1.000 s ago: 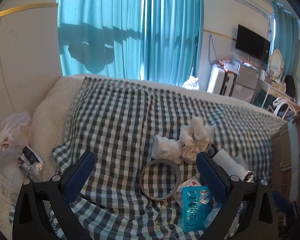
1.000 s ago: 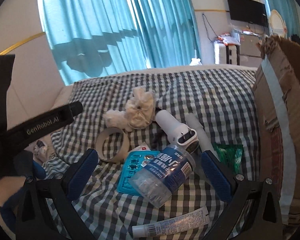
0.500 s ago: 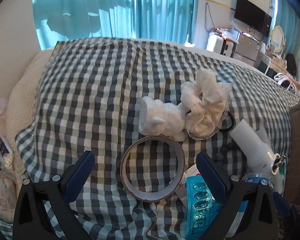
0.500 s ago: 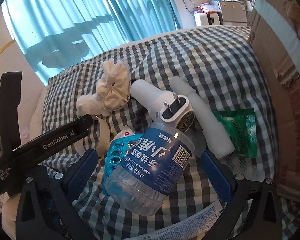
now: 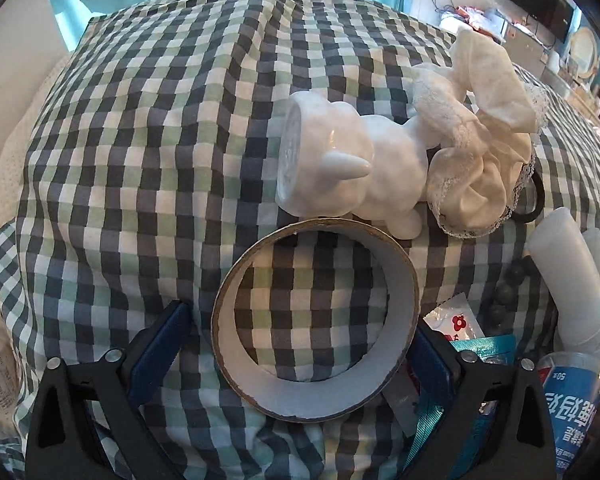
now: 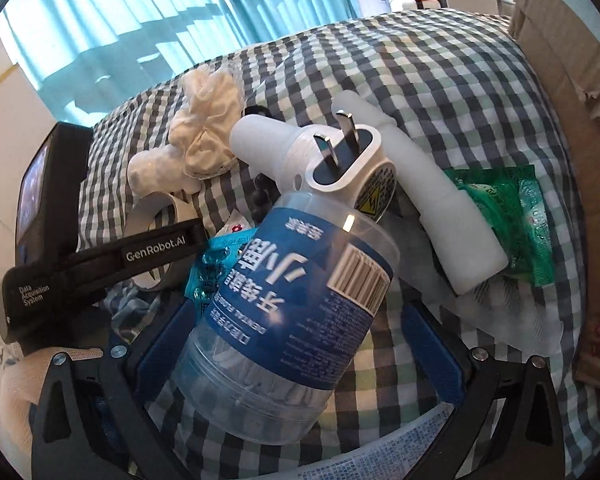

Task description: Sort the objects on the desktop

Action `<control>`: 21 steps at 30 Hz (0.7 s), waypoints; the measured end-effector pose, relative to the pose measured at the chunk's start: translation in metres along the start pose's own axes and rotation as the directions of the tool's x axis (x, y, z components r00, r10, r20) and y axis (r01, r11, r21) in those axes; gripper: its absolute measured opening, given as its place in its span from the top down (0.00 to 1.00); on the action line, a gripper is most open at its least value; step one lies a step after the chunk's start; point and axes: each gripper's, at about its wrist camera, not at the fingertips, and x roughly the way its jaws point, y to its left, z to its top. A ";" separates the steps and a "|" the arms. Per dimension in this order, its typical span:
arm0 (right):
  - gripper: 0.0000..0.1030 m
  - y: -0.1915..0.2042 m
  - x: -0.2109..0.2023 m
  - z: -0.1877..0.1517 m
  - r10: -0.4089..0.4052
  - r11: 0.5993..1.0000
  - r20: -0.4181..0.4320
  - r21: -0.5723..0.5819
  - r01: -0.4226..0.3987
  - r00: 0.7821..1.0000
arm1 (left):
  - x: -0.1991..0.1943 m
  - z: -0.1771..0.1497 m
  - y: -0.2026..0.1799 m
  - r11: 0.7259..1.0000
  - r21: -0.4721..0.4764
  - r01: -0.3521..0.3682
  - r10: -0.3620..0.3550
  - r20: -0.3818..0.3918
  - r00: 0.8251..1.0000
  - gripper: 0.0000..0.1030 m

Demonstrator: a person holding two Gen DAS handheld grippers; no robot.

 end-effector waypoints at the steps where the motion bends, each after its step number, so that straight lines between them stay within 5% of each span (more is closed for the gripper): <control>1: 0.01 0.000 0.000 0.000 0.005 1.000 0.004 -0.001 -0.005 1.000 | -0.001 -0.001 0.000 1.000 0.001 0.000 0.000 0.003 1.000 0.09; 4: 0.14 -0.001 -0.006 -0.005 0.027 1.000 0.029 -0.001 -0.027 0.999 | -0.008 -0.008 -0.002 1.000 0.015 -0.023 0.023 0.014 1.000 0.21; 8: 0.26 0.000 -0.013 -0.011 0.037 0.999 0.041 -0.011 -0.036 0.998 | -0.020 -0.018 -0.002 0.999 0.028 -0.026 0.024 0.038 0.999 0.22; 21: 0.36 -0.023 -0.055 -0.009 0.140 0.990 0.104 0.009 -0.142 0.985 | -0.089 -0.033 0.013 0.998 0.003 0.069 -0.068 0.179 0.982 0.22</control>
